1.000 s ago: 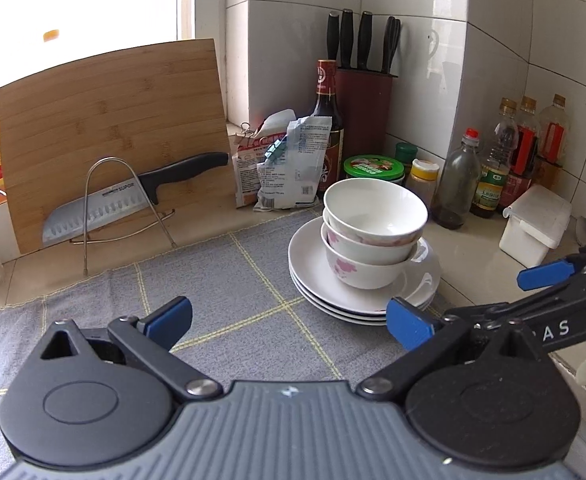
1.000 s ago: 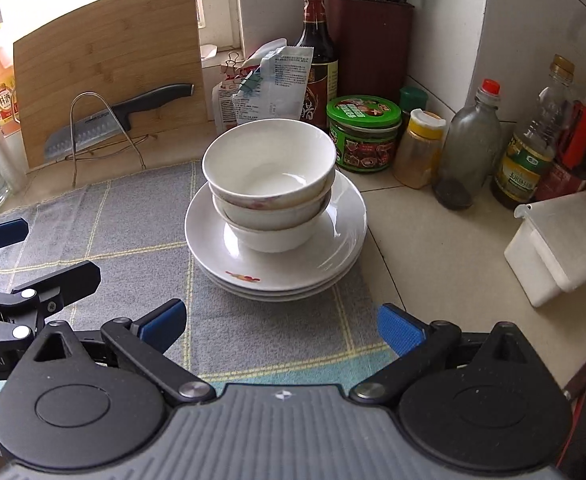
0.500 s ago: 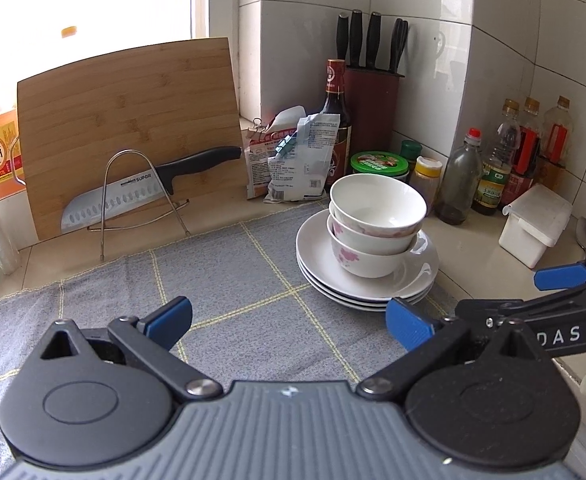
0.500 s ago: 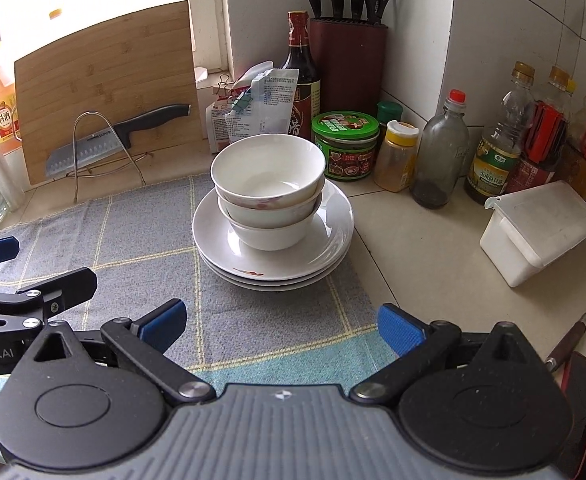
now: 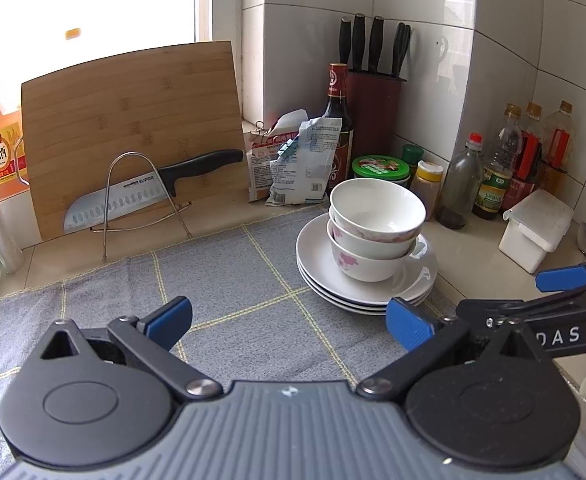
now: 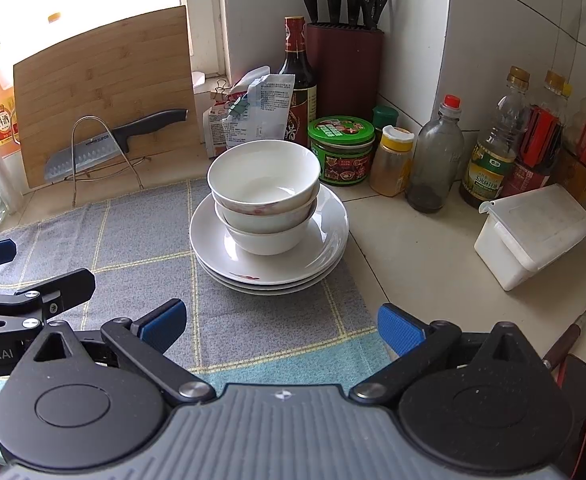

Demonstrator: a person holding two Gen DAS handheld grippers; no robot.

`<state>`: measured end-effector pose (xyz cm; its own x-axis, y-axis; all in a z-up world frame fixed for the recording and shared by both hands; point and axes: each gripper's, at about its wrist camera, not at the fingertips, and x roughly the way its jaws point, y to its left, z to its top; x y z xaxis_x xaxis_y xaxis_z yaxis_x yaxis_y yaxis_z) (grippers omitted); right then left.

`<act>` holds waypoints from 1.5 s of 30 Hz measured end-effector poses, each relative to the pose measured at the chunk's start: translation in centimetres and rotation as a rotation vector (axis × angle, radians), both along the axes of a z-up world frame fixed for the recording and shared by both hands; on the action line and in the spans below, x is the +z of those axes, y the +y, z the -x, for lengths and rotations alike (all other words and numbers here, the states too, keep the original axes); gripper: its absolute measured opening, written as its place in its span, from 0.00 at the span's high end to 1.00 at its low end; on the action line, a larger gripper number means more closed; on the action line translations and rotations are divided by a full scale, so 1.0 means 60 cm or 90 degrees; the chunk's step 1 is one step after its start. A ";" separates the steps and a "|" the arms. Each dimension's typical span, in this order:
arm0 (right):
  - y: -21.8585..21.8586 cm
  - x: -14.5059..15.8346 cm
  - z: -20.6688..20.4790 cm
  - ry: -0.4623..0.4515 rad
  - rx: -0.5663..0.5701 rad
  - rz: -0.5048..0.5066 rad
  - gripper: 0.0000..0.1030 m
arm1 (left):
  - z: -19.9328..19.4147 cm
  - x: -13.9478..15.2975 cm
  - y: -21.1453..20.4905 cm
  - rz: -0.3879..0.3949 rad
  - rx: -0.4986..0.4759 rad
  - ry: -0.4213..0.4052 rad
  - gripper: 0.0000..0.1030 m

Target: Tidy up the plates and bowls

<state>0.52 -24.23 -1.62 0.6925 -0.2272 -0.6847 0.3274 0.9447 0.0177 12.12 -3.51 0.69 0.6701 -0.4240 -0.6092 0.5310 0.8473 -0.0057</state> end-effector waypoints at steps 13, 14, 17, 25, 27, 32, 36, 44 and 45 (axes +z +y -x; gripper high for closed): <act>0.000 0.002 0.000 0.001 -0.002 0.002 0.00 | 0.002 0.003 0.001 0.001 0.001 -0.003 0.00; 0.000 0.002 0.000 0.002 -0.002 0.002 0.00 | 0.002 0.004 0.000 0.000 0.001 -0.004 0.00; 0.001 0.004 0.001 0.001 -0.002 0.003 0.00 | 0.002 0.004 0.001 0.002 0.000 -0.004 0.00; 0.002 0.008 0.001 0.001 -0.003 0.010 0.00 | 0.000 0.005 0.002 0.003 0.000 -0.003 0.00; 0.002 0.008 0.001 0.001 -0.003 0.009 0.00 | 0.000 0.006 0.002 0.003 -0.001 -0.002 0.00; 0.001 0.008 0.001 0.001 -0.003 0.010 0.00 | 0.000 0.006 0.001 0.002 0.000 -0.003 0.00; 0.001 0.008 0.001 0.002 -0.004 0.009 0.00 | 0.000 0.006 0.001 0.003 0.000 -0.003 0.00; 0.000 0.007 0.001 0.003 -0.005 0.009 0.00 | 0.000 0.007 0.001 0.002 0.001 -0.002 0.00; 0.000 0.007 0.001 0.003 -0.005 0.008 0.00 | 0.000 0.007 0.001 0.002 0.001 -0.002 0.00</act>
